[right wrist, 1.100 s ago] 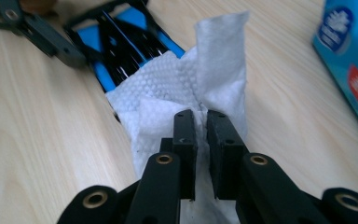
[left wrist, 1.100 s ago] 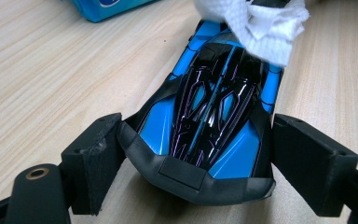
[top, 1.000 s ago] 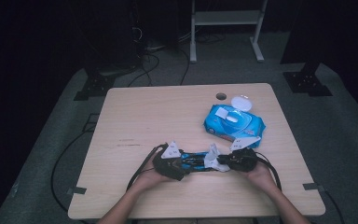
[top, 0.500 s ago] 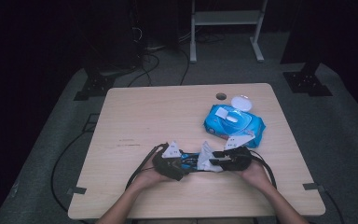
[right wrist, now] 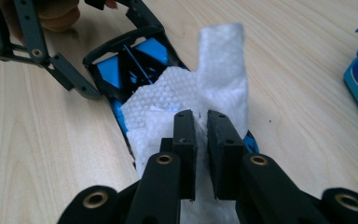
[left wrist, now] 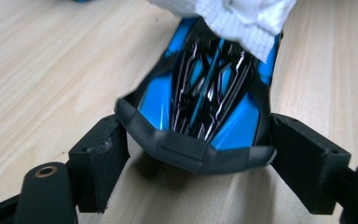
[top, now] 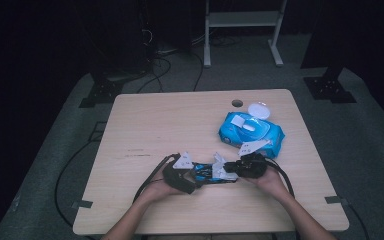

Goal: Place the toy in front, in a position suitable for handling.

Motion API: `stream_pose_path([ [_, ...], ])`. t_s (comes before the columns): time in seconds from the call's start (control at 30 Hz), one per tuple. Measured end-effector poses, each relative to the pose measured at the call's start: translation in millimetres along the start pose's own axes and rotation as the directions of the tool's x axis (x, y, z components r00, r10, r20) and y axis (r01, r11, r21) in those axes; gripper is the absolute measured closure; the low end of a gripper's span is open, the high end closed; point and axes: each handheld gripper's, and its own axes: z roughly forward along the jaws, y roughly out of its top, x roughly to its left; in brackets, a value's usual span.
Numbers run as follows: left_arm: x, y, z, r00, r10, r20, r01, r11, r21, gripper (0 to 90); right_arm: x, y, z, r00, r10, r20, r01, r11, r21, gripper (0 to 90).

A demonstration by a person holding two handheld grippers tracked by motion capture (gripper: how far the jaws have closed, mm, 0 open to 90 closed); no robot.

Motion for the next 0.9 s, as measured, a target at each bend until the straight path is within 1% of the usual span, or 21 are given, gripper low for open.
stream_pose_path([
  [0.03,-0.8,-0.1,-0.3,0.9999,0.01,0.003,-0.01,0.9999,-0.003,29.4,5.5,5.0,1.7,0.9999,-0.011,-0.012,0.011,0.9999,-0.006,82.4],
  [0.1,-0.3,-0.3,-0.3,1.0,0.002,0.0,-0.002,1.0,-0.002,29.1,14.8,12.9,6.8,0.9988,-0.037,-0.032,0.037,0.9992,-0.013,82.5],
  [0.13,0.8,-0.6,-0.8,1.0,-0.007,0.004,0.007,1.0,-0.004,28.6,20.1,17.2,9.9,0.9976,-0.068,-0.013,0.068,0.9977,-0.005,82.7],
  [0.17,1.9,-1.1,-1.4,0.9999,-0.005,0.009,0.005,1.0,-0.005,28.6,22.7,21.1,12.5,0.9962,-0.087,-0.008,0.087,0.9962,0.001,83.2],
  [0.2,1.9,-1.1,-1.4,0.9999,-0.005,0.009,0.005,1.0,-0.005,28.2,22.7,21.1,12.5,0.9962,-0.087,-0.008,0.087,0.9962,0.001,83.2],
  [0.23,1.9,-0.1,-0.7,0.9999,-0.002,-0.012,0.002,1.0,0.0,24.6,24.2,26.8,17.9,0.9953,-0.075,-0.062,0.074,0.9972,-0.01,83.5],
  [0.27,1.6,0.8,0.1,0.9997,-0.003,-0.022,0.003,1.0,0.001,17.2,27.0,29.3,21.2,0.9941,-0.092,-0.058,0.091,0.9958,-0.003,83.6],
  [0.3,2.1,1.6,0.6,1.0,-0.008,-0.006,0.008,0.9999,-0.008,15.3,28.8,31.7,24.1,0.9924,-0.103,-0.067,0.104,0.9946,0.001,83.6],
  [0.37,3.6,4.3,4.1,0.9999,-0.009,-0.011,0.009,1.0,0.004,11.1,30.8,36.0,29.3,0.9905,-0.101,-0.094,0.102,0.9948,0.002,83.6],
  [0.4,4.5,5.3,5.5,0.9999,-0.011,-0.001,0.011,0.9999,0.0,11.4,31.8,38.0,31.9,0.9892,-0.105,-0.102,0.106,0.9943,0.005,83.6],
  [0.43,4.5,5.3,5.5,0.9999,-0.011,-0.001,0.011,0.9999,0.0,13.1,31.8,38.0,31.9,0.9892,-0.105,-0.102,0.106,0.9943,0.005,83.6],
  [0.47,5.2,6.5,7.3,0.9998,-0.017,0.01,0.017,0.9999,0.001,13.1,33.1,39.9,35.1,0.9883,-0.1,-0.115,0.101,0.9948,0.004,83.6],
  [0.5,5.1,7.0,8.2,1.0,-0.005,0.006,0.005,0.9999,0.013,13.9,36.7,43.5,42.9,0.9866,-0.101,-0.128,0.103,0.9947,0.007,83.5],
  [0.53,4.6,6.6,8.0,1.0,-0.006,0.004,0.006,0.9999,0.011,14.5,38.0,45.0,46.6,0.9856,-0.104,-0.134,0.106,0.9943,0.009,83.5],
  [0.6,5.2,6.2,7.3,1.0,-0.007,0.004,0.006,0.9999,0.014,14.9,38.3,46.4,49.3,0.985,-0.106,-0.136,0.108,0.9941,0.01,83.6],
  [0.7,6.1,4.6,5.1,0.9999,-0.009,0.007,0.009,0.9999,0.008,17.9,33.4,49.1,47.6,0.9895,-0.093,-0.11,0.095,0.9955,0.008,83.8],
  [0.73,6.1,4.6,5.1,0.9999,-0.009,0.007,0.009,0.9999,0.008,18.4,33.4,49.1,47.6,0.9895,-0.093,-0.11,0.095,0.9955,0.008,83.8],
  [0.83,6.0,5.0,5.8,0.9999,-0.007,0.008,0.007,1.0,0.006,18.6,25.6,47.7,40.3,0.996,-0.06,-0.065,0.06,0.9982,0.001,84.1],
  [0.87,5.4,5.7,7.0,0.9999,-0.012,0.011,0.012,0.9999,0.002,18.7,25.1,48.4,41.4,0.9969,-0.047,-0.062,0.047,0.9989,0.003,84.0],
  [0.9,5.3,5.8,7.0,0.9999,-0.01,0.01,0.01,0.9999,0.004,18.8,26.7,49.9,44.5,0.9963,-0.049,-0.07,0.05,0.9987,0.006,83.9],
])
